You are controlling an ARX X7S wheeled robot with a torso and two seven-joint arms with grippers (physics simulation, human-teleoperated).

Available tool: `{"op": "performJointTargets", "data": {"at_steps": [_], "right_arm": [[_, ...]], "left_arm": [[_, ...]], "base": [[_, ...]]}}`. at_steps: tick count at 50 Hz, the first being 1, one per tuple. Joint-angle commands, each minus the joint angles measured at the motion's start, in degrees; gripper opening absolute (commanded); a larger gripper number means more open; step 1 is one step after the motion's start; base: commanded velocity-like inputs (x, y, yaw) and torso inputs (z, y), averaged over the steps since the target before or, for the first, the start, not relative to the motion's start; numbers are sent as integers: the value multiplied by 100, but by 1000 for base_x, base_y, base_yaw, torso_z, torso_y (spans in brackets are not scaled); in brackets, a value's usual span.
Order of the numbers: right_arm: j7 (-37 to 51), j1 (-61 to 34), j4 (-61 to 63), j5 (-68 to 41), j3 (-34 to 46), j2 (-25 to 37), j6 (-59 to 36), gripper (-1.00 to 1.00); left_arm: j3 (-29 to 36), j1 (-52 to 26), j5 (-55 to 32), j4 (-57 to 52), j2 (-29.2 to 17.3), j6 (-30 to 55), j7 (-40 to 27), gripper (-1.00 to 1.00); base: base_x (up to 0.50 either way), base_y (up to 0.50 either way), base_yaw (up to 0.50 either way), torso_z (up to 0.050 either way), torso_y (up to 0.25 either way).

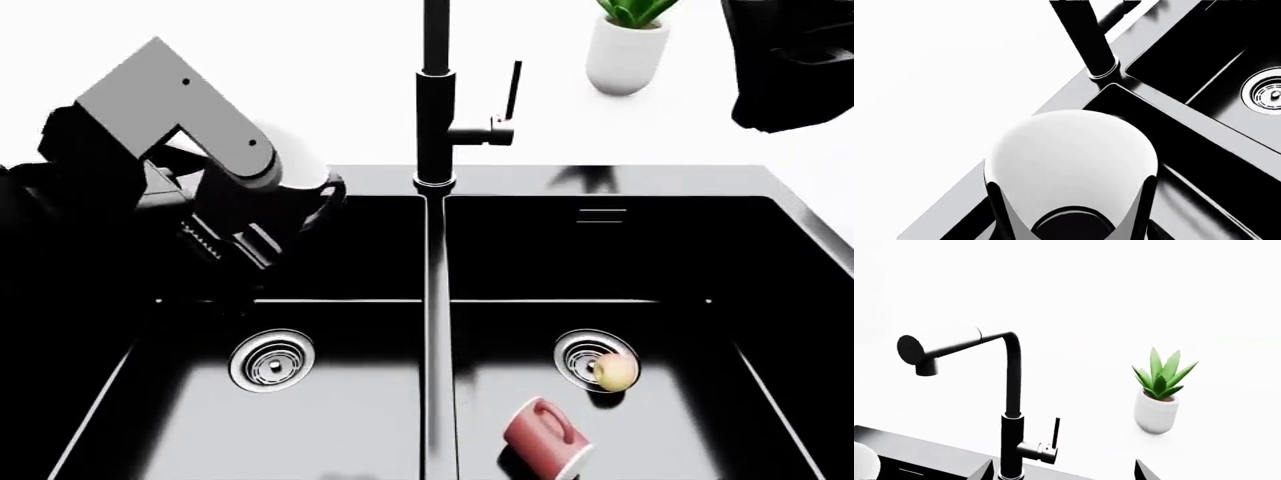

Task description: Pick the mug and mug and place them in the sink. Then turn on the water.

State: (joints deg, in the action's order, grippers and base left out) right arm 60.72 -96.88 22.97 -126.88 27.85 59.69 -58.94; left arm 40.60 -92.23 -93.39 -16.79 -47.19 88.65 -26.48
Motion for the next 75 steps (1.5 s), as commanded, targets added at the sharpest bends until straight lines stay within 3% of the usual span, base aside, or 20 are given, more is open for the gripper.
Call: {"op": "performJointTargets", "data": {"at_steps": [1,21,33,60,61,75], "right_arm": [[-133,-207,-286,-121,-76,222,-146,100],[-358,317,-264,488,-67,76,43,100],[-634,1047,-133,1370,2,-335,404,100],[-742,1356,79,1204,-131,-18,520,100],[-738,1340,92,1139,-151,35,510,100],[-666,1142,66,871,-155,158,408,100]], "left_arm": [[1215,-47,455,-529,89,-32,672,-100],[2626,459,2154,-421,576,-645,1532,-100],[2969,888,2259,-545,584,-763,1386,-100],[3643,1344,2827,-542,598,-1073,1384,-100],[3646,1348,2822,-536,600,-1072,1379,100],[3517,1163,2555,-588,544,-925,1324,100]], "base": [[0,0,0,0,0],[0,0,0,0,0],[0,0,0,0,0],[0,0,0,0,0],[0,0,0,0,10],[0,0,0,0,0]]}}
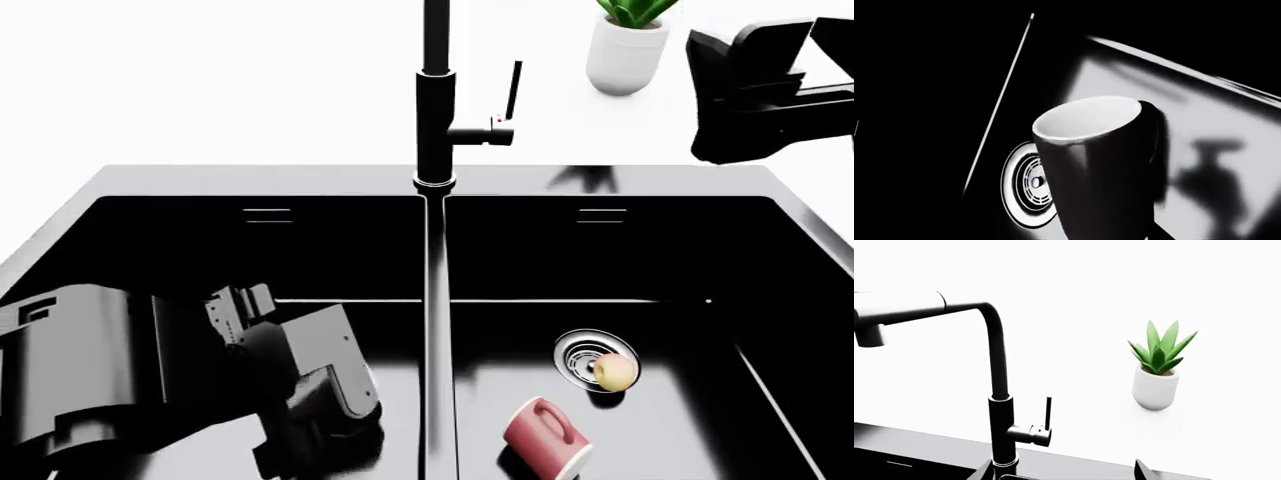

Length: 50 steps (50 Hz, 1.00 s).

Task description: Pick the mug and mug and place them in the sink. Then turn on the water.

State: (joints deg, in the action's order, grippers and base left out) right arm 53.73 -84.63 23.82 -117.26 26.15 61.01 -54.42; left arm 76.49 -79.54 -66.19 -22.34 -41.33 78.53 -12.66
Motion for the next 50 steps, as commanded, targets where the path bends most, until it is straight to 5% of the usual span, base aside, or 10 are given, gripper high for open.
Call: {"op": "performJointTargets", "data": {"at_steps": [1,23,36,50], "right_arm": [[34,-86,-36,-47,34,-20,-43,100],[-306,-60,-471,1001,255,-587,5,100],[-1824,210,-2030,3694,966,-1615,709,100],[-3412,-425,-4065,5043,1551,-2628,1409,100]], "left_arm": [[-100,-145,-205,-50,-55,110,-64,100],[-1746,-1427,-2797,-7,-1065,164,-795,100],[-2413,-1601,-4366,161,-2225,-652,-1213,100],[-2804,-2556,-6150,1394,-2238,-1756,-2526,100]], "base": [[0,0,0,0,0],[0,0,0,0,0],[0,0,0,0,0],[0,0,0,0,0]]}}
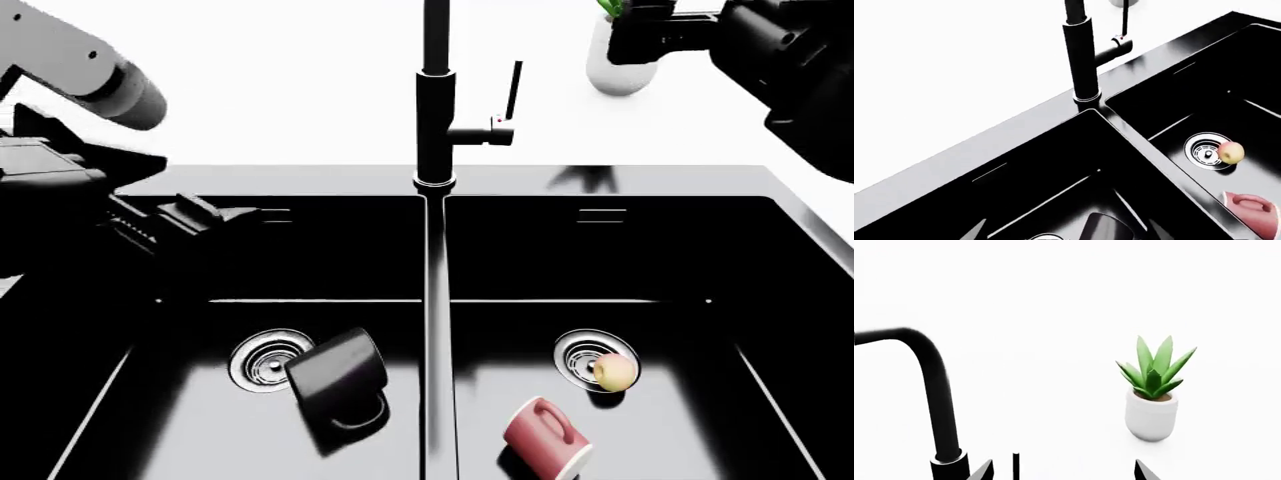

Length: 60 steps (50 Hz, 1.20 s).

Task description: Pick the mug and mug and place them in the sink. Then turn on the water.

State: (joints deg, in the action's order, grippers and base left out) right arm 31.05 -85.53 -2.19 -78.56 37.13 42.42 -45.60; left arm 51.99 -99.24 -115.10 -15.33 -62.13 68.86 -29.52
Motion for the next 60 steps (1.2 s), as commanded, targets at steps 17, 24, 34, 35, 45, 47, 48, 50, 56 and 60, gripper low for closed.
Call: {"op": "performJointTargets", "data": {"at_steps": [17,24,34,35,45,47,48,50,56,60], "right_arm": [[-2781,-955,-4416,2136,813,-2166,1802,100],[-3436,-1269,-5930,2436,887,-2820,2458,100],[-3942,-1667,-7253,2712,922,-3452,2954,100],[-3945,-1678,-7256,2734,907,-3463,2949,100],[-4015,-1795,-7263,2969,635,-3538,2865,100],[-4025,-1802,-7258,3017,595,-3533,2847,100],[-4029,-1809,-7255,3035,578,-3532,2837,100],[-4047,-1828,-7242,3063,554,-3536,2815,100],[-4046,-1836,-7110,3069,507,-3515,2744,100],[-4016,-1829,-7003,3059,496,-3497,2684,100]], "left_arm": [[-455,-1464,-2358,1904,116,-961,-1419,100],[-575,-1852,-2423,1996,148,-582,-1274,100],[-658,-2210,-2306,2119,239,-220,-1173,100],[-663,-2242,-2292,2147,250,-188,-1162,100],[-689,-2690,-2303,2456,402,72,-1201,100],[-696,-2685,-2307,2437,400,77,-1205,100],[-697,-2688,-2311,2434,405,78,-1209,100],[-698,-2705,-2321,2438,427,88,-1217,100],[-726,-2709,-2318,2423,442,115,-1205,100],[-751,-2716,-2312,2425,432,132,-1196,100]], "base": [[0,0,0,0,0],[0,0,0,0,0],[0,0,0,0,-8],[0,0,0,0,-86],[0,0,0,0,-129],[0,0,0,0,-132],[0,0,0,0,-133],[0,0,0,0,-132],[0,0,0,0,-132],[0,0,0,0,-132]]}}
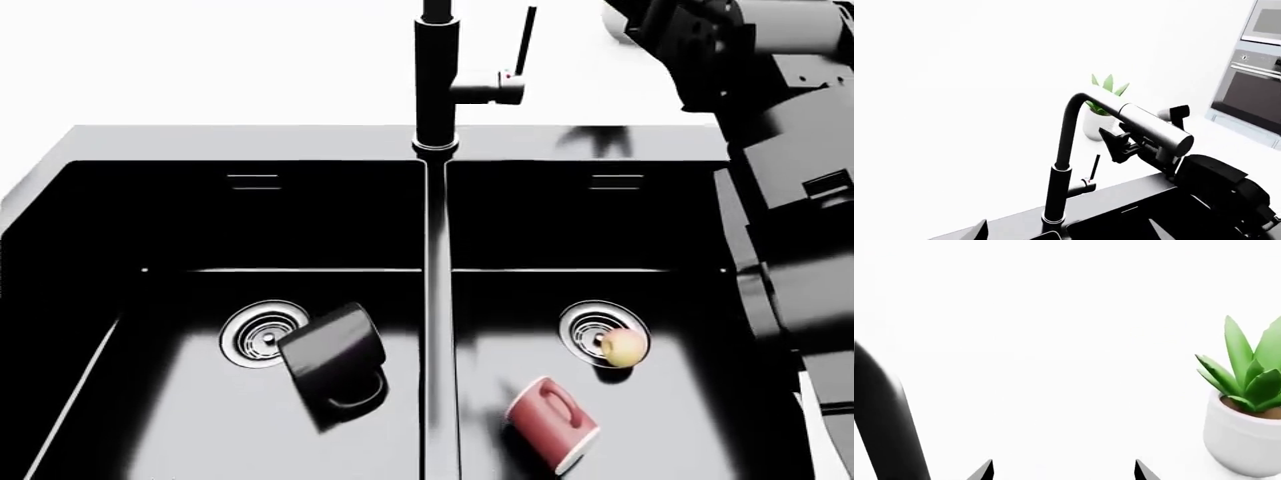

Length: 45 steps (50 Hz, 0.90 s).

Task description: Pick the mug and mug and place them in the sink. Then turn on the water.

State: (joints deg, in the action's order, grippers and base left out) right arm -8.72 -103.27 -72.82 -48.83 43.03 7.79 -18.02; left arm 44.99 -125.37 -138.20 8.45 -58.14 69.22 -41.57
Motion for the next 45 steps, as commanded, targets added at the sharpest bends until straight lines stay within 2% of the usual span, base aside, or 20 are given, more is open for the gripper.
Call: {"op": "performJointTargets", "data": {"at_steps": [1,13,37,45], "right_arm": [[-37,-59,68,87,-96,-37,-82,100],[-226,-224,-159,181,-91,-288,-48,100],[-202,-162,-100,319,-182,-256,-105,100],[51,-121,7,319,-234,-135,-159,100]], "left_arm": [[-56,-108,0,47,29,102,9,100],[-124,-127,6,55,-16,152,16,100],[-233,-59,68,33,-11,180,73,100],[-232,-88,22,61,18,181,32,100]], "base": [[0,0,0,0,-131],[0,0,0,0,-132],[0,0,0,0,-154],[0,0,0,0,-131]]}}
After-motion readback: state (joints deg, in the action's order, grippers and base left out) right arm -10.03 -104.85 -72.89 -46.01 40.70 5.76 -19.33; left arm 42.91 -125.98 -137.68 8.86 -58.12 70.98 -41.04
